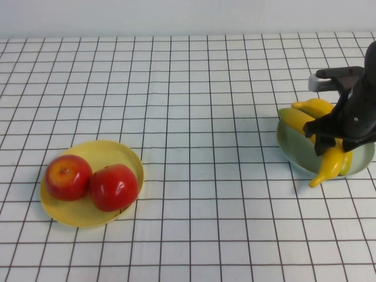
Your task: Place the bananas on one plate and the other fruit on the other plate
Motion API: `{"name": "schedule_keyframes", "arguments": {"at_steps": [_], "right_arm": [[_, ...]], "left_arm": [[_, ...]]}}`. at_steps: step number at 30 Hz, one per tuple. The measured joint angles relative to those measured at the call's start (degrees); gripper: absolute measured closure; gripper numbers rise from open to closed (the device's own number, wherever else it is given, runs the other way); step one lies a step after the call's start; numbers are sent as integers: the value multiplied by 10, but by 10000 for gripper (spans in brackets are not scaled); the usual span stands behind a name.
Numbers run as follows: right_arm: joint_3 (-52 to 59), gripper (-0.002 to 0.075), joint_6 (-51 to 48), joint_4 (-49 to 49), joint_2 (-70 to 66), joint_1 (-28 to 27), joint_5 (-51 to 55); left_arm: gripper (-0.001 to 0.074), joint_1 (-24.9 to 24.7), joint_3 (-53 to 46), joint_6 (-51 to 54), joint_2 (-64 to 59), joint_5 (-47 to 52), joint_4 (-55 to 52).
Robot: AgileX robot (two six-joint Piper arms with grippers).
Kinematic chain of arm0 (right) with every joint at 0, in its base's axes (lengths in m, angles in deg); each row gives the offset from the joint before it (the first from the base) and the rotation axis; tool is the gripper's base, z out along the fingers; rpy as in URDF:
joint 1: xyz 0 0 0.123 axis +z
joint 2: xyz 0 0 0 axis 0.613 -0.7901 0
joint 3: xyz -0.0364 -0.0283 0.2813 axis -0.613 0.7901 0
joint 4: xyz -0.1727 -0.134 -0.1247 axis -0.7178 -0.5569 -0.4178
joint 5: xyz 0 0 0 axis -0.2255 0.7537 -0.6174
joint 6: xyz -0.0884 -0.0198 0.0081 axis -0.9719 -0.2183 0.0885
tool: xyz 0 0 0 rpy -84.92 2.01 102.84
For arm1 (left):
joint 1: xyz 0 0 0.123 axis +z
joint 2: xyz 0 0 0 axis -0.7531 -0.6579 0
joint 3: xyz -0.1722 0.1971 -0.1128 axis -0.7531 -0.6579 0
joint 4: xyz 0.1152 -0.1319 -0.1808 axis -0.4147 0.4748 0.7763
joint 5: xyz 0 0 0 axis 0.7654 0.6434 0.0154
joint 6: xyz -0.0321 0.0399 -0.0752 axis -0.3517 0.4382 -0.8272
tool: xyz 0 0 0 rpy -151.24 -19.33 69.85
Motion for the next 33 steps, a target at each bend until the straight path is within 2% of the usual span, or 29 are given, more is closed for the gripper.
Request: {"name": "schedule_keyframes", "arguments": {"at_steps": [5, 7, 10, 14, 17, 22, 25, 33], "right_arm": [[0, 305, 0, 5, 10, -1, -12], [0, 326, 0, 8, 29, -1, -22], [5, 428, 0, 12, 71, -1, -45], [63, 635, 10, 12, 167, 6, -113], [152, 708, 26, 13, 258, 17, -205], [329, 735, 39, 16, 437, 40, -386], [401, 738, 40, 16, 530, 48, -448], [522, 740, 41, -16, 712, 50, -440]], "left_arm": [[737, 0, 0, 0, 0, 0, 0], [737, 0, 0, 0, 0, 0, 0], [737, 0, 0, 0, 0, 0, 0], [737, 0, 0, 0, 0, 0, 0], [737, 0, 0, 0, 0, 0, 0], [737, 0, 0, 0, 0, 0, 0], [737, 0, 0, 0, 0, 0, 0], [737, 0, 0, 0, 0, 0, 0]]}}
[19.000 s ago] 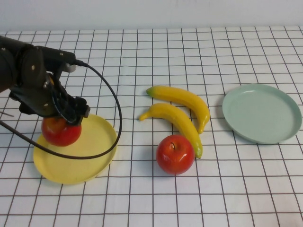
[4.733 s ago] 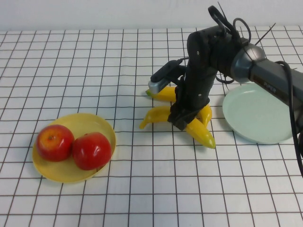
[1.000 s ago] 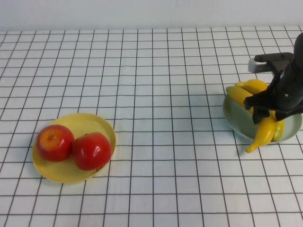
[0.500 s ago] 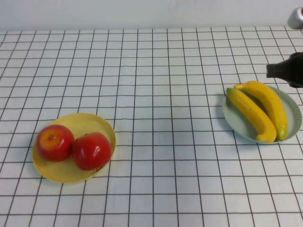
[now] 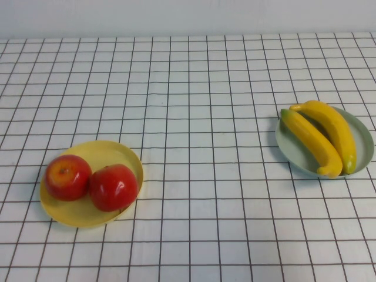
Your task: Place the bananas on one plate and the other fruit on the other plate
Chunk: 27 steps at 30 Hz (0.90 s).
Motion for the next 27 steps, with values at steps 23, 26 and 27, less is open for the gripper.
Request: {"name": "schedule_keyframes", "arguments": {"at_steps": [23, 26, 27], "right_arm": [[301, 740, -1, -4, 325, -87, 1], [311, 740, -6, 2, 362, -131, 1], [312, 740, -7, 2, 372, -139, 3]], "left_arm": [[737, 0, 0, 0, 0, 0, 0], [737, 0, 0, 0, 0, 0, 0], [737, 0, 0, 0, 0, 0, 0]]}}
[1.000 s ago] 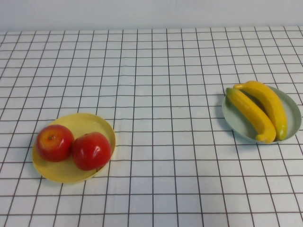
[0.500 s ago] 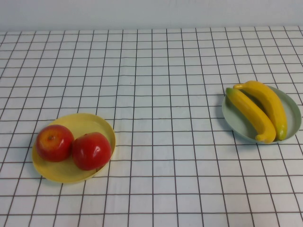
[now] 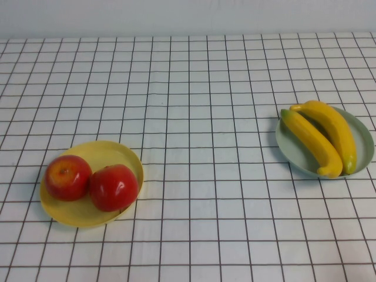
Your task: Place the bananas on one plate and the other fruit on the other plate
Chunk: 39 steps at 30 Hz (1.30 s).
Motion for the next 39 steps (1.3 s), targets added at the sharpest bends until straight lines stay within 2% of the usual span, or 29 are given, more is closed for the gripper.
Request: {"name": "schedule_keyframes", "arguments": {"at_steps": [11, 39], "right_arm": [[1, 740, -1, 20, 20, -11, 112], [1, 740, -1, 30, 20, -11, 120]], "left_arm": [[737, 0, 0, 0, 0, 0, 0], [737, 0, 0, 0, 0, 0, 0]]}}
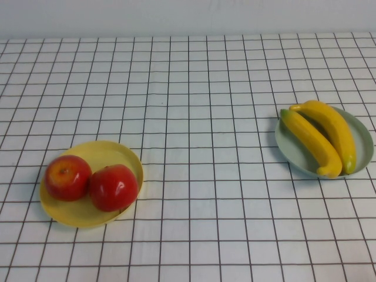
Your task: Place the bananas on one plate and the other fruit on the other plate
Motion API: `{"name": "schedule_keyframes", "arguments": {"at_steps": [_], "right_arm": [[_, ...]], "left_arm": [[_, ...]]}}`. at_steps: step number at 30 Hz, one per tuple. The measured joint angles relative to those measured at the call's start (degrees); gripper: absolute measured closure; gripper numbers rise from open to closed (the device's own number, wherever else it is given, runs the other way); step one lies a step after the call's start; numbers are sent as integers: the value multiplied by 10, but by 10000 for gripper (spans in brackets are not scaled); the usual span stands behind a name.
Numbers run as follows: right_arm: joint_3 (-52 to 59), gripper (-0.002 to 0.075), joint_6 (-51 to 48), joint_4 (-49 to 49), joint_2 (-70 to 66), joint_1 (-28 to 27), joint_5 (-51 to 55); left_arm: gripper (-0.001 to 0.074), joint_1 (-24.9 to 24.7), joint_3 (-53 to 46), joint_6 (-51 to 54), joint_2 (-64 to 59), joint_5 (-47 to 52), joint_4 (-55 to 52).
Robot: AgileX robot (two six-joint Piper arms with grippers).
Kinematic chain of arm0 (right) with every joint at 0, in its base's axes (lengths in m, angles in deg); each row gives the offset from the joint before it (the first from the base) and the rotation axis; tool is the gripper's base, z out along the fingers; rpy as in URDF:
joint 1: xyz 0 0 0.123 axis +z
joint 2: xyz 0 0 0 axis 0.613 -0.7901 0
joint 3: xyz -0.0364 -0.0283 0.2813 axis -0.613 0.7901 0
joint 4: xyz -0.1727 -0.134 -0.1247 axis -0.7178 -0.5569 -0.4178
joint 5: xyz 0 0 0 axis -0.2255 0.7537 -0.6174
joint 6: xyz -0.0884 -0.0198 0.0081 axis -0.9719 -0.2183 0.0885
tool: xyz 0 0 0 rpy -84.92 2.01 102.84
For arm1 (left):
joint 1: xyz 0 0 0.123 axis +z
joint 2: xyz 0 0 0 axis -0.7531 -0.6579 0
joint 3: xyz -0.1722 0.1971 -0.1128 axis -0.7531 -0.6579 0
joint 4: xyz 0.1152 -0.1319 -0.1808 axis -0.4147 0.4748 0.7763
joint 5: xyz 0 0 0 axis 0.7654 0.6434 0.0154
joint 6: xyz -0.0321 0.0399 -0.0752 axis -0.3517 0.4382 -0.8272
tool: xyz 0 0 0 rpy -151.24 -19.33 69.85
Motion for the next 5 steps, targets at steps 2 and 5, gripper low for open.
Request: {"name": "schedule_keyframes", "arguments": {"at_steps": [2, 5], "right_arm": [[0, 740, 0, 0, 0, 0, -1], [0, 740, 0, 0, 0, 0, -2]], "left_arm": [[737, 0, 0, 0, 0, 0, 0], [737, 0, 0, 0, 0, 0, 0]]}}
